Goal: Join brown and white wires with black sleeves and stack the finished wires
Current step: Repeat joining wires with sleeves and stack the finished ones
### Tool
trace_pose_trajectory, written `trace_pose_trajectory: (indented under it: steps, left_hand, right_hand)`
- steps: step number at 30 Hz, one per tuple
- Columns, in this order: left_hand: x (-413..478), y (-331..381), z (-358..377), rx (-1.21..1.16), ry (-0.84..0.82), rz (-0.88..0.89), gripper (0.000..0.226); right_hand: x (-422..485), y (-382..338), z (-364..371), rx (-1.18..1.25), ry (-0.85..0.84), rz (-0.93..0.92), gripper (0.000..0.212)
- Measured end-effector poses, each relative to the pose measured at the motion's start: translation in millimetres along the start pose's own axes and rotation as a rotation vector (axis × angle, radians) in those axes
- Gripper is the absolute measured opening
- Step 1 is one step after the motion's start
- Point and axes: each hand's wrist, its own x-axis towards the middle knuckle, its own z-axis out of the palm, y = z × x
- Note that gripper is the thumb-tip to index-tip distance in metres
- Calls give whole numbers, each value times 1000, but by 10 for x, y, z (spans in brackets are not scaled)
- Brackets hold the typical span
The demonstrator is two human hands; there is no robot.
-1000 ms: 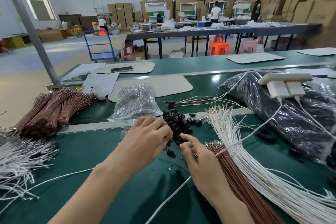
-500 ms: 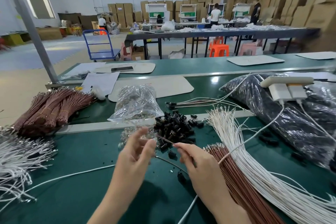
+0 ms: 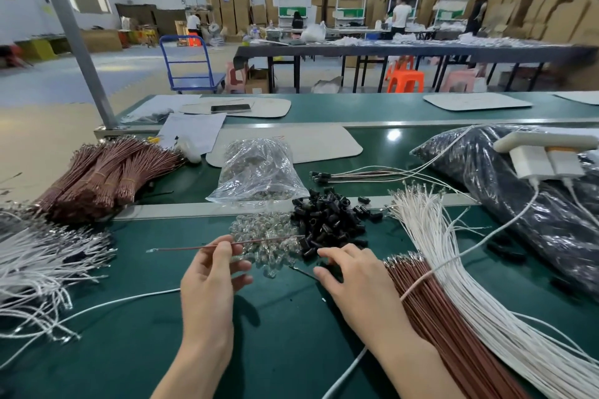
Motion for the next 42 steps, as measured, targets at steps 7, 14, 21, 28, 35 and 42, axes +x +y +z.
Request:
trace_pose_trajectory:
  steps: [7, 14, 21, 28, 35, 42]
  left_hand:
    - [-78, -18, 71, -68, -173, -58, 6]
    - [-89, -55, 114, -102, -271, -90, 27]
    - [-99, -74, 107, -83, -280, -62, 27]
    - [-94, -64, 91, -94, -261, -58, 24]
    - [-108, -67, 110, -95, -256, -71, 24]
    - [-111, -44, 117, -140, -272, -142, 25]
  right_hand:
    - [-39, -44, -4, 288, 177, 45, 11]
    - [51, -2, -170, 1648, 260, 514, 19]
    - [55, -23, -149, 1833, 198, 577, 26]
    - [28, -40, -168, 1889, 135, 568, 27]
    - [7, -72, -174, 1824, 50, 534, 28]
    - [-24, -90, -178, 1814, 11, 501, 37]
